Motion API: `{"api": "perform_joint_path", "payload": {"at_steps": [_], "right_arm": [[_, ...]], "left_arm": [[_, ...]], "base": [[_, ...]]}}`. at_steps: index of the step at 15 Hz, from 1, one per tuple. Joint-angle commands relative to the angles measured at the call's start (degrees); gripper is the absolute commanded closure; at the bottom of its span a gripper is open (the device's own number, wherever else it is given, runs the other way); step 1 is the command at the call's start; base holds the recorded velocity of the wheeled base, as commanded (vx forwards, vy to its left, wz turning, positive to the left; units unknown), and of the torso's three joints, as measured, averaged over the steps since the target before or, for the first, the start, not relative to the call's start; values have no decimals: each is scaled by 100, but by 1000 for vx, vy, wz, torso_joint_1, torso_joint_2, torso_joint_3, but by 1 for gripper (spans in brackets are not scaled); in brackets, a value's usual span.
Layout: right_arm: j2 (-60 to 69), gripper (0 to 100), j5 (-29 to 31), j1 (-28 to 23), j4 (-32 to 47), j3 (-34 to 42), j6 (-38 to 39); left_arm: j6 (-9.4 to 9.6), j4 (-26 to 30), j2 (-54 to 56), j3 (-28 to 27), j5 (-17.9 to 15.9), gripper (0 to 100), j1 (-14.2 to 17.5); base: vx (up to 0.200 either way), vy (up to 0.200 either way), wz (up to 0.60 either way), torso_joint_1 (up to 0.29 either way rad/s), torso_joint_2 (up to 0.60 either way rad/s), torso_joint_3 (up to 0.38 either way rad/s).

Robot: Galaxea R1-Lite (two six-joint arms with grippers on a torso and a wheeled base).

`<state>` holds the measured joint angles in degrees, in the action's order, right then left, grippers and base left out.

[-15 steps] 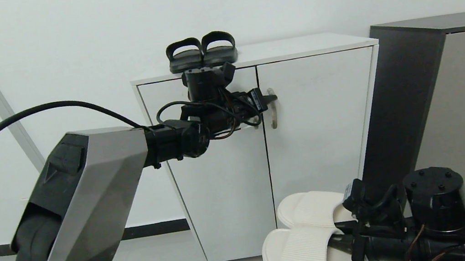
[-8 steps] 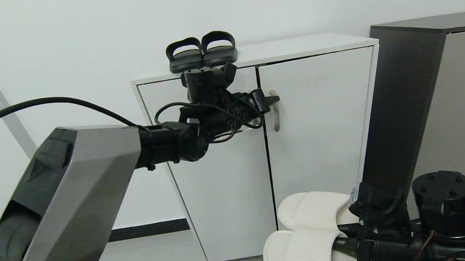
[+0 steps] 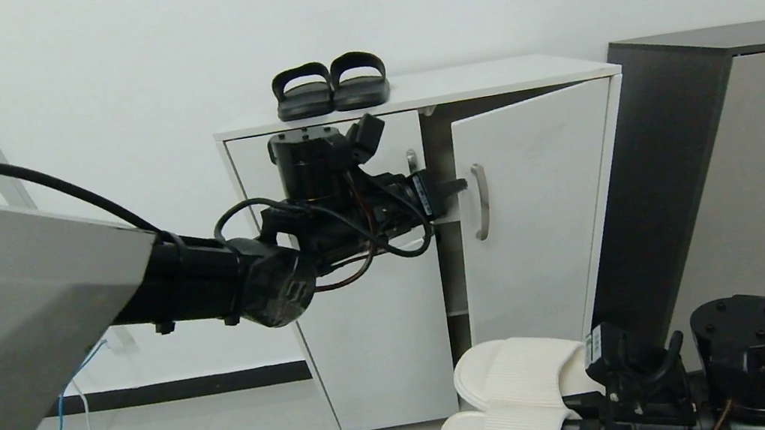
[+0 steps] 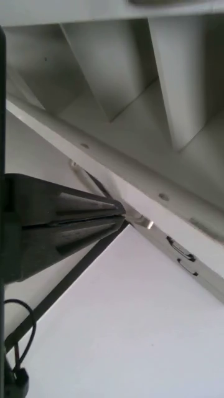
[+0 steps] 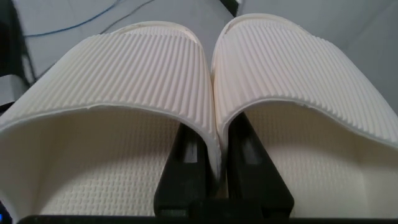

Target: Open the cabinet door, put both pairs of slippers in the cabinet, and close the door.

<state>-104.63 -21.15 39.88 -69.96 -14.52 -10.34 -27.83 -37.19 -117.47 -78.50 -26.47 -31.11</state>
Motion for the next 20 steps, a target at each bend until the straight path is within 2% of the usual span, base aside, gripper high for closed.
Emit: {"api": "perform_joint_path", "payload": {"at_steps": [1, 4, 8, 10, 12, 14, 17, 20], "right_arm": [[31, 100, -100, 20, 0, 63, 5], [31, 100, -117, 135, -9, 125, -3], [39, 100, -117, 178, -9, 151, -12], [39, 100, -109, 222, -9, 186, -12], [39, 100, -109, 249, -9, 204, -21], [31, 100, -100, 249, -9, 204, -56], [4, 100, -100, 249, 0, 213, -56], [4, 100, -91, 258, 0, 213, -65]], "left_arm": [[15, -148, 655, 669, 1, 100, -9], [-21, -209, 637, 651, -17, 100, 123], [-73, -183, -39, -96, -17, 100, 263], [-267, -130, -277, -518, -17, 100, 255], [-284, 98, -514, -966, -17, 100, 263], [-284, 353, -602, -1194, -17, 100, 255], [-275, 344, -575, -1150, -8, 100, 61], [-249, 160, -215, -588, 1, 100, -150]], "base": [[0, 0, 0, 0, 0, 0], [0, 0, 0, 0, 0, 0], [0, 0, 0, 0, 0, 0], [0, 0, 0, 0, 0, 0], [0, 0, 0, 0, 0, 0], [0, 0, 0, 0, 0, 0], [0, 0, 0, 0, 0, 0], [-133, 0, 0, 3, 3, 2]]}}
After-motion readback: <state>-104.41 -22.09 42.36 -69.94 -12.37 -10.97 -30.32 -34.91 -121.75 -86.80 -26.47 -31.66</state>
